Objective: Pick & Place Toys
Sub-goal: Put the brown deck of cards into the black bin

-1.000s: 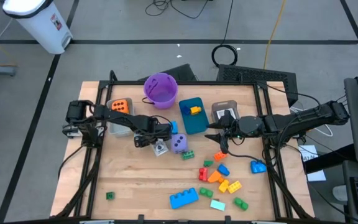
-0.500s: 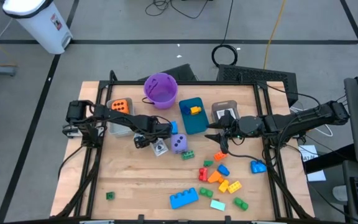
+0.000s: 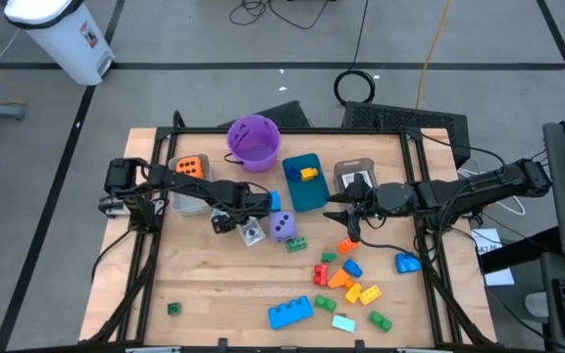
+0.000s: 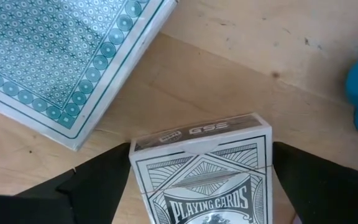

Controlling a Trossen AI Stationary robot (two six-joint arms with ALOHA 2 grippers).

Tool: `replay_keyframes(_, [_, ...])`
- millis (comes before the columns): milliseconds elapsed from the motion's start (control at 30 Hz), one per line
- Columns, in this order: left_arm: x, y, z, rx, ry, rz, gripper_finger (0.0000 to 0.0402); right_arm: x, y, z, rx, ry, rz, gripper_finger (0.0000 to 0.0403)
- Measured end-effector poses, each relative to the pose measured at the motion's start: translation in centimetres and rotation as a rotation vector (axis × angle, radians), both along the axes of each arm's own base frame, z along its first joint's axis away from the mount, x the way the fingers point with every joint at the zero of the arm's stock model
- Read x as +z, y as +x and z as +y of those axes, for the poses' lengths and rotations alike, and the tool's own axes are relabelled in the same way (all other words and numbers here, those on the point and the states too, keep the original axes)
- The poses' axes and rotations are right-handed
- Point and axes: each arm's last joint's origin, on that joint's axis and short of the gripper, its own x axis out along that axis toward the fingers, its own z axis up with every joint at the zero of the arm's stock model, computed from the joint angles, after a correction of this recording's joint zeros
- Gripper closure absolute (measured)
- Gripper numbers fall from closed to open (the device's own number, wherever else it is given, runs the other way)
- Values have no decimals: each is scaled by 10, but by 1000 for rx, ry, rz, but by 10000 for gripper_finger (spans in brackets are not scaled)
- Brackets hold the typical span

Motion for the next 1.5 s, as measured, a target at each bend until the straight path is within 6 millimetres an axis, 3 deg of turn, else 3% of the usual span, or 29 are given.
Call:
replay_keyframes(300, [0, 0, 0, 13, -33, 0, 81, 0, 0, 0, -1, -1, 0, 193])
replay_keyframes(600, [0, 0, 6, -32, -33, -10, 54, 0, 0, 0, -2, -1, 0, 193])
replay_keyframes(800, [8, -3, 18, -72, 0, -37, 84, 0, 0, 0, -2, -1, -1, 193])
replay_keyframes(1100, [39, -9, 39, -94, 133, -163, 84, 1, 1, 0, 1, -6, -16, 193])
replay_keyframes(1500, [102, -21, 63, -23, 414, -458, 84, 16, 5, 0, 30, -139, -163, 193])
